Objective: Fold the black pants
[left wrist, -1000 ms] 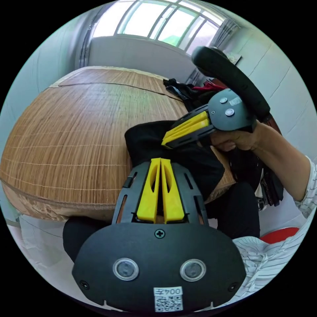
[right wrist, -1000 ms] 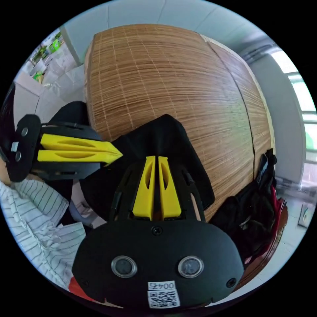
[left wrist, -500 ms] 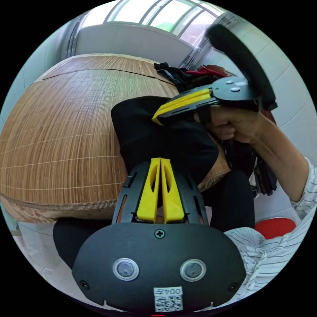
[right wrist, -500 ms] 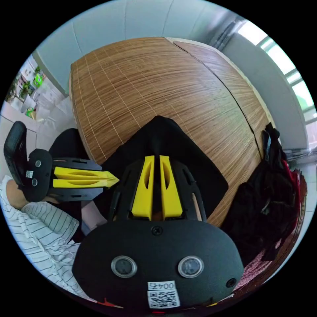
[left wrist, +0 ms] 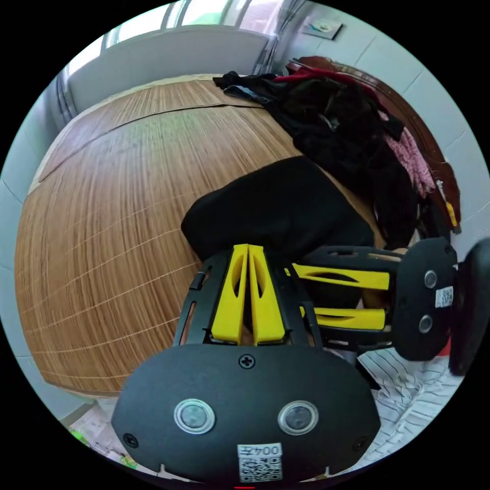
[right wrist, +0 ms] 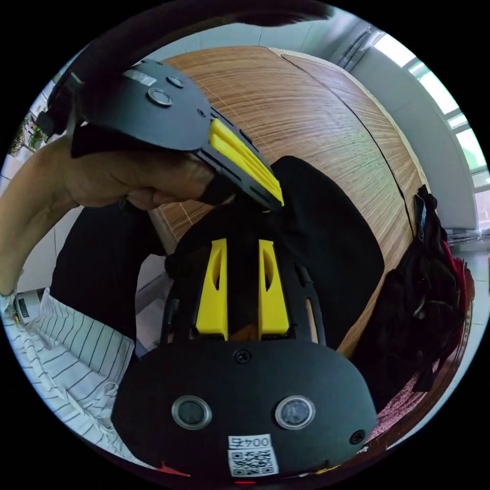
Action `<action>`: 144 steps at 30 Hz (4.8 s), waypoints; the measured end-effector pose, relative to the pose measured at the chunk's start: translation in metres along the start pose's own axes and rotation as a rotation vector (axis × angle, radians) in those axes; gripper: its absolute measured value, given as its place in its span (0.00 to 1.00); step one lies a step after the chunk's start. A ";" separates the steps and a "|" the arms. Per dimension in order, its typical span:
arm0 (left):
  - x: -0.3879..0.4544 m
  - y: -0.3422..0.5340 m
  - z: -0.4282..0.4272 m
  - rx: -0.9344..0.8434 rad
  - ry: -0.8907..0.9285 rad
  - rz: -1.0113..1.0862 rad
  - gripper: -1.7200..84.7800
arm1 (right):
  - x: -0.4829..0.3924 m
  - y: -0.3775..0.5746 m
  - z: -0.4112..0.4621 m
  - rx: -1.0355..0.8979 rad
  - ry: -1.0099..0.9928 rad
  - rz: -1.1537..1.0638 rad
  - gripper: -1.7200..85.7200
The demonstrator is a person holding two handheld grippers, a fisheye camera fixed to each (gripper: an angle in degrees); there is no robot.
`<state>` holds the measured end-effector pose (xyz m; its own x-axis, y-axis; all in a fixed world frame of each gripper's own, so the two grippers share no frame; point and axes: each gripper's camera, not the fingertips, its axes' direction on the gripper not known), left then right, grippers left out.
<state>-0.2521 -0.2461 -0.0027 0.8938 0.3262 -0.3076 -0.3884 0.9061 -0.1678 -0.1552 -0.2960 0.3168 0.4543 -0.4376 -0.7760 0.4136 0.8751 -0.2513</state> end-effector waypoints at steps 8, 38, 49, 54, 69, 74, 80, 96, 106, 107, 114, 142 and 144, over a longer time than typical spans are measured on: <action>-0.006 -0.017 0.043 -0.001 0.071 -0.069 0.02 | 0.011 0.067 0.014 0.019 -0.036 0.012 0.05; 0.054 -0.013 0.187 0.205 -0.179 -0.038 0.02 | 0.264 0.436 0.119 0.365 -0.503 0.878 0.12; 0.094 -0.001 0.253 0.227 -0.208 -0.020 0.02 | 0.259 0.526 0.166 0.403 -0.540 0.856 0.13; 0.094 0.001 0.270 0.232 -0.211 0.067 0.02 | 0.237 0.550 0.183 0.427 -0.600 0.950 0.11; 0.162 -0.019 0.353 0.196 -0.357 0.191 0.02 | 0.253 0.611 0.211 0.588 -0.780 0.957 0.16; 0.173 -0.006 0.377 0.248 -0.416 0.212 0.02 | 0.237 0.595 0.235 0.490 -0.840 0.912 0.18; 0.182 -0.022 0.342 0.354 -0.254 0.206 0.02 | 0.200 0.609 0.229 0.518 -0.809 0.948 0.17; 0.214 -0.094 0.473 -0.001 -0.349 0.161 0.02 | 0.143 0.593 0.238 0.484 -0.600 0.881 0.09; 0.170 -0.031 0.333 0.240 -0.320 0.107 0.02 | 0.136 0.630 0.188 0.664 -0.568 0.860 0.10; 0.157 -0.011 0.332 0.218 -0.387 0.072 0.02 | 0.128 0.620 0.186 0.654 -0.561 0.826 0.09; 0.119 0.042 0.353 0.157 -0.370 0.030 0.03 | 0.104 0.581 0.191 0.498 -0.473 0.743 0.10; 0.043 0.239 0.189 0.347 -0.054 -0.513 0.02 | 0.123 0.595 0.257 0.443 -0.768 1.031 0.08; 0.034 0.241 0.178 0.350 -0.067 -0.531 0.02 | 0.108 0.579 0.251 0.425 -0.722 1.003 0.08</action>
<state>-0.2758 0.0316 0.1128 0.9609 -0.1852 -0.2059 0.1969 0.9797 0.0379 0.3320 0.1118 0.2326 0.9719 0.2352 -0.0001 -0.1954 0.8078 0.5562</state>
